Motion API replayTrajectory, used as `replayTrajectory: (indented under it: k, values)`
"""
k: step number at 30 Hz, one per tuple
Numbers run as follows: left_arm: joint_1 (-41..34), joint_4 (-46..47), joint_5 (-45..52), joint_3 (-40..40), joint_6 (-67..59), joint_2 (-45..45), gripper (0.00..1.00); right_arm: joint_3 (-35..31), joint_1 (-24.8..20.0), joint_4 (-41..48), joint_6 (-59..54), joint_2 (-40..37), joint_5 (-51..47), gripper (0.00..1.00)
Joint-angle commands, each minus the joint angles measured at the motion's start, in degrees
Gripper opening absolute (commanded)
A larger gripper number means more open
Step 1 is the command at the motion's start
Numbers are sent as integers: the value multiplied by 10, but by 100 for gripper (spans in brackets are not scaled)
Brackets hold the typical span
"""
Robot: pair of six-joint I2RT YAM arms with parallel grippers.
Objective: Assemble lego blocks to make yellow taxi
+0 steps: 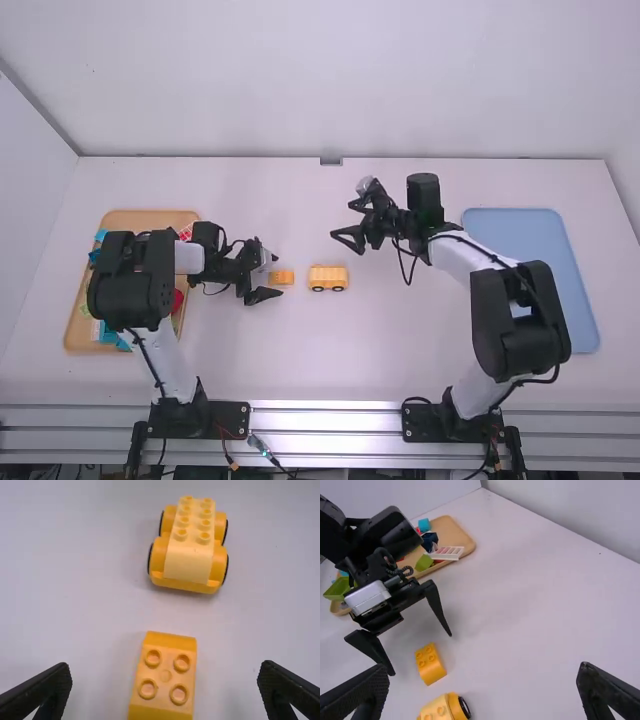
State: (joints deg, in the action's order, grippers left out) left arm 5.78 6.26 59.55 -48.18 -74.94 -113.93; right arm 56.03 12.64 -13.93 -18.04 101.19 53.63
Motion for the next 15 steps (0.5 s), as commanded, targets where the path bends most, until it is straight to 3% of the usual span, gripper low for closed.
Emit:
replayTrajectory:
  k: [1,8,15]
  values:
    - [1,21,10,-11,-51,-10,86,17,2,3,-3,-3,3,99]
    - [5,20,9,-9,-83,-10,72,17,2,17,-3,-3,3,99]
    - [6,-11,6,2,-76,-16,68,17,2,18,-2,-3,5,99]
